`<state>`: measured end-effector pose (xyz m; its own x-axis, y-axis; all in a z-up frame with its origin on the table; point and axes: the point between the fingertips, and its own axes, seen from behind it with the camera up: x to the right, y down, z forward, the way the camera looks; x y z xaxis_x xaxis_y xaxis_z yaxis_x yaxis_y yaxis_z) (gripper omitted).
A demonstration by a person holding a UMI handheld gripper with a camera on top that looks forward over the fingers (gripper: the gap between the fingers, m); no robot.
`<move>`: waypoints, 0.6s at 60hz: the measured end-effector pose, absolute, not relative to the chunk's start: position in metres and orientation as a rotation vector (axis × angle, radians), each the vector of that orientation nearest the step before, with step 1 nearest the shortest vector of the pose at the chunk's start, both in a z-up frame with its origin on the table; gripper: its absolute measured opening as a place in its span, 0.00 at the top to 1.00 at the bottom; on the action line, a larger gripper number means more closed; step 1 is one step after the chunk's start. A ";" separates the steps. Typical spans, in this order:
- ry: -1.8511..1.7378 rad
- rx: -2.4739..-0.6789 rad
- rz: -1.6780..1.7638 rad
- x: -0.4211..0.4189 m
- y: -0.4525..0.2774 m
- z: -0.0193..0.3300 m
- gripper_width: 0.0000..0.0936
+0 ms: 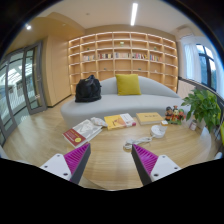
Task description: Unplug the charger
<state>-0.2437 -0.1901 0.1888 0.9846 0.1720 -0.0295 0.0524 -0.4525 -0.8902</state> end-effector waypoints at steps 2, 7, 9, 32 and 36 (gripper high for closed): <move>-0.163 -2.043 0.148 -0.226 -0.180 0.177 0.09; -0.158 -2.067 0.140 -0.224 -0.187 0.170 0.09; -0.162 -2.078 0.126 -0.217 -0.185 0.164 0.09; -0.071 -2.072 -0.053 -0.038 -0.099 0.088 0.09; -0.043 -2.043 -0.056 -0.013 -0.066 0.088 0.09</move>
